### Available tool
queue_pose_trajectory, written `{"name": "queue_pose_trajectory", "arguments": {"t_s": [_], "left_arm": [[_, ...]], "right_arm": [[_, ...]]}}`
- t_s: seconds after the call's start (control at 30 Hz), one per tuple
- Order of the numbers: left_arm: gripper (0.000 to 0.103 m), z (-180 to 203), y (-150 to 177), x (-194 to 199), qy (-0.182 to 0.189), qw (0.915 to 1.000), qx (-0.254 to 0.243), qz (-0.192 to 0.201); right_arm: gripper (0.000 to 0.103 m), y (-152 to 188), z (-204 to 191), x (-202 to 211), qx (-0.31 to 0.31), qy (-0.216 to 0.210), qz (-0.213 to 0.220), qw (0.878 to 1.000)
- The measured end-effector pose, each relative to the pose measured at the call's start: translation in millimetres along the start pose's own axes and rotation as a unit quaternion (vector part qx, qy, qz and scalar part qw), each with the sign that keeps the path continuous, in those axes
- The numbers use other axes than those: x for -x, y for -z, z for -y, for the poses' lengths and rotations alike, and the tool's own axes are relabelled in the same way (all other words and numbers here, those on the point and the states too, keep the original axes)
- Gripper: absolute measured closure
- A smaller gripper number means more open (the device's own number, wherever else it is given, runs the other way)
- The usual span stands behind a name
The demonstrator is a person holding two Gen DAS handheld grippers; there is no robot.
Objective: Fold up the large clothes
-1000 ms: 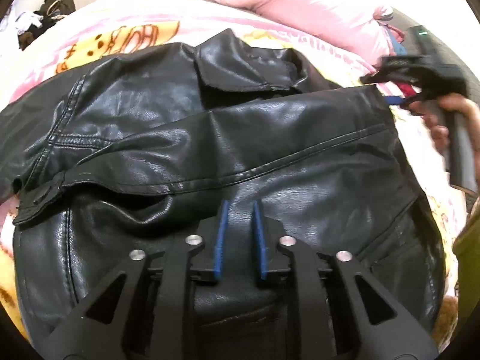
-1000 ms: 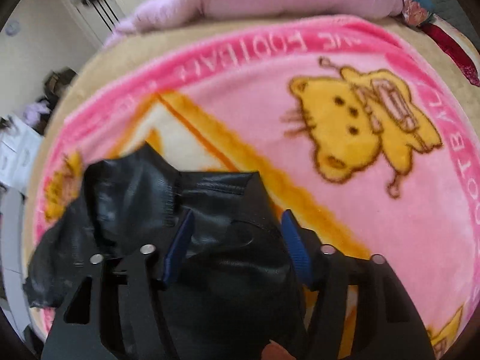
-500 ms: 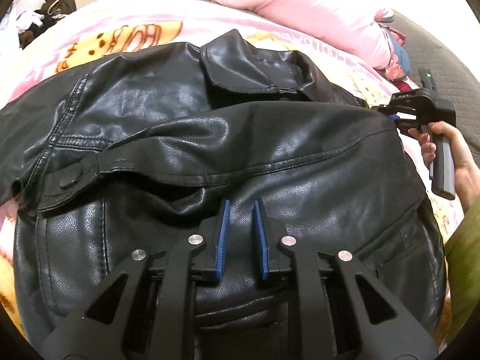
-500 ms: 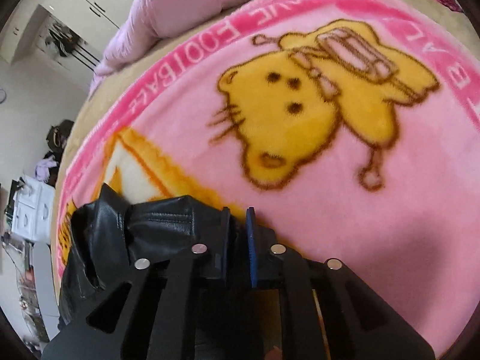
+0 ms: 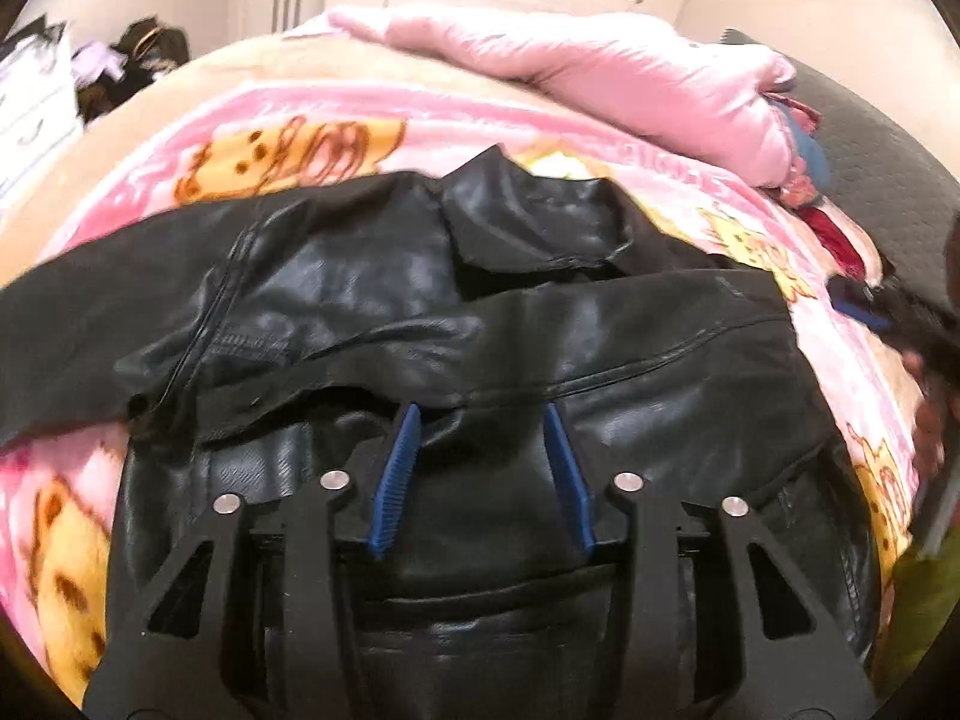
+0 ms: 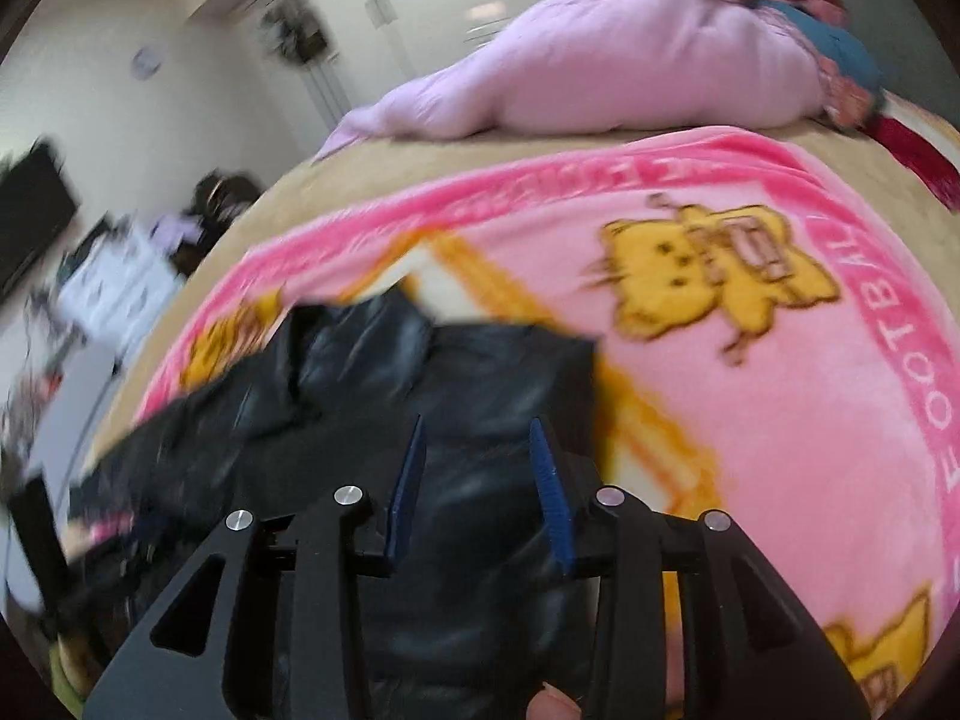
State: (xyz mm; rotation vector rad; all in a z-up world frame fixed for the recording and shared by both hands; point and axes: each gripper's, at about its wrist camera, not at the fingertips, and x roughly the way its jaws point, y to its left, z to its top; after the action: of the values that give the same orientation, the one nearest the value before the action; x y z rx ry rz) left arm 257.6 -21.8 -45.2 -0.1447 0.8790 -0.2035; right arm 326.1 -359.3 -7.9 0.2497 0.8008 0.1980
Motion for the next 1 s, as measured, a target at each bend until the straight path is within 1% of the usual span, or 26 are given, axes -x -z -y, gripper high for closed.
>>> {"name": "queue_pose_trajectory", "arguments": {"t_s": [0.03, 0.07, 0.13, 0.23, 0.27, 0.33, 0.4, 0.43, 0.47, 0.53, 0.57, 0.6, 0.63, 0.7, 0.77, 0.8, 0.87, 0.9, 1.0], "left_arm": [[0.061, -3.1, 1.1, -2.7, -0.003, 0.9999, 0.006, -0.007], [0.059, -4.8, 1.6, -5.3, -0.008, 0.9998, 0.009, -0.013], [0.058, -8.7, 6.7, -9.4, -0.011, 0.9996, 0.013, -0.023], [0.058, -12.0, 11.2, -13.7, -0.013, 0.9993, 0.014, -0.032], [0.058, -13.0, 11.7, -14.5, -0.012, 0.9992, 0.015, -0.034], [0.058, -16.1, 13.3, -14.5, -0.006, 0.9992, 0.019, -0.034], [0.058, -21.1, 15.8, -14.8, 0.005, 0.9991, 0.027, -0.031], [0.058, -23.4, 17.5, -15.5, 0.009, 0.9989, 0.033, -0.032], [0.058, -23.8, 18.1, -15.4, 0.011, 0.9988, 0.036, -0.032], [0.057, -23.3, 17.8, -9.7, 0.014, 0.9986, 0.04, -0.034], [0.055, -22.7, 17.0, -5.0, 0.021, 0.9985, 0.04, -0.031], [0.051, -22.2, 16.0, -2.0, 0.026, 0.9983, 0.043, -0.03], [0.046, -21.7, 15.2, 0.7, 0.029, 0.9981, 0.046, -0.03], [0.041, -20.5, 14.5, 8.2, 0.028, 0.9982, 0.048, -0.024], [0.039, -18.6, 14.5, 13.5, 0.025, 0.9984, 0.047, -0.021], [0.036, -17.8, 15.0, 18.2, 0.025, 0.9984, 0.047, -0.019], [0.029, -16.9, 15.8, 25.0, 0.027, 0.9984, 0.047, -0.016], [0.024, -16.0, 16.3, 30.4, 0.025, 0.9986, 0.046, -0.012], [0.014, -15.8, 16.6, 45.1, 0.023, 0.9987, 0.045, 0.0]], "right_arm": [[0.063, 6.0, -8.8, 0.1, 0.008, -0.001, -0.001, 1.0], [0.062, 10.7, -17.2, -0.4, 0.017, -0.003, -0.004, 1.0], [0.056, 19.2, -30.8, -2.5, 0.028, -0.008, -0.01, 1.0], [0.051, 31.7, -42.5, -10.4, 0.034, -0.014, -0.027, 0.999], [0.05, 35.3, -43.4, -14.6, 0.033, -0.01, -0.036, 0.999], [0.044, 43.3, -40.6, -26.4, 0.023, 0.013, -0.061, 0.998], [0.043, 50.1, -31.0, -42.3, 0.003, 0.041, -0.096, 0.995], [0.043, 56.1, -23.7, -50.3, -0.015, 0.04, -0.107, 0.993], [0.043, 59.9, -20.5, -53.4, -0.024, 0.039, -0.107, 0.993], [0.042, 61.5, -24.2, -43.1, -0.024, 0.04, -0.087, 0.995], [0.039, 61.7, -28.0, -36.1, -0.022, 0.04, -0.079, 0.996], [0.031, 62.8, -32.1, -28.8, -0.022, 0.034, -0.069, 0.997], [0.026, 64.9, -36.6, -19.2, -0.024, 0.024, -0.053, 0.998], [0.019, 69.7, -47.0, -3.7, -0.017, 0.024, -0.027, 0.999], [0.012, 69.8, -54.4, 5.9, -0.006, 0.032, -0.01, 0.999], [0.009, 71.2, -58.5, 11.1, 0.0, 0.036, -0.003, 0.999], [0.007, 74.5, -66.5, 22.5, 0.01, 0.04, 0.013, 0.999], [0.006, 76.0, -70.4, 28.4, 0.012, 0.038, 0.021, 0.999], [0.004, 77.9, -75.4, 38.1, 0.011, 0.024, 0.033, 0.999]]}}
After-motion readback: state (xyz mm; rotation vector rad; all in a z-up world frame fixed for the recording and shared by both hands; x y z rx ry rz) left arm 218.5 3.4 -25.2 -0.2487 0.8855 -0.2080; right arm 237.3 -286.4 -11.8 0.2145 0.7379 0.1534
